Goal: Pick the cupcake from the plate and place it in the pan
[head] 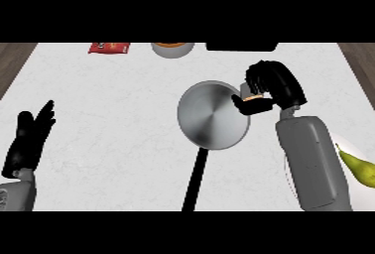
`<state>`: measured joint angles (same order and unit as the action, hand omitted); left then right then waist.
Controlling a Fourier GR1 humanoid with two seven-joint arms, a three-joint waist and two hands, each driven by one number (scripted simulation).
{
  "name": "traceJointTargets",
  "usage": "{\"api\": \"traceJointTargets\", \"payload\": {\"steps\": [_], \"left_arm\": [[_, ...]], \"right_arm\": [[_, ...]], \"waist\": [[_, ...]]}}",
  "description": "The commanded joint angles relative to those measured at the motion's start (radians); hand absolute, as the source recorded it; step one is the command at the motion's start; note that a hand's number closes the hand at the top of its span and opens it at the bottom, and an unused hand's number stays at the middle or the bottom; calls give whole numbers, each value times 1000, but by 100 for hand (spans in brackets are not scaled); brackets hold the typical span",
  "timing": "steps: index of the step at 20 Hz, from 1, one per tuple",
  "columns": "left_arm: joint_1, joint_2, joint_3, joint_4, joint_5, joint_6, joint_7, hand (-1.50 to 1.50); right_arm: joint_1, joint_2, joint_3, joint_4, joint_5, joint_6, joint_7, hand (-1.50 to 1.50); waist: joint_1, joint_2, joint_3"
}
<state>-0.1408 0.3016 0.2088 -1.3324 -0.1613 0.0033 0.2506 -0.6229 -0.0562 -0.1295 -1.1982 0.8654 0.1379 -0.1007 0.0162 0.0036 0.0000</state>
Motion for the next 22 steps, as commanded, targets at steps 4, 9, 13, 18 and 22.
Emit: {"api": "traceJointTargets", "payload": {"steps": [4, 9, 13, 18, 22], "left_arm": [[-9, 0, -5, -28, 3, -14, 23, 0], [1, -34, -28, -5, -17, 3, -10, 0], [-87, -2, -29, 26, -21, -17, 31, 0], [-86, -26, -39, 48, -17, -19, -24, 0], [-90, -44, -54, 55, -36, 0, -25, 0]], "right_arm": [[-160, 55, 8, 434, 21, -231, -60, 150], [-292, 56, 10, 691, -42, -309, -121, 150], [-327, 56, 37, 808, -219, -339, -151, 150], [-391, 56, 32, 941, -301, -334, -175, -150], [-362, 56, 70, 993, -378, -379, -293, -150]], "waist": [[15, 5, 1], [23, 8, 1], [60, 18, 2], [91, 29, 2], [91, 26, 2]]}}
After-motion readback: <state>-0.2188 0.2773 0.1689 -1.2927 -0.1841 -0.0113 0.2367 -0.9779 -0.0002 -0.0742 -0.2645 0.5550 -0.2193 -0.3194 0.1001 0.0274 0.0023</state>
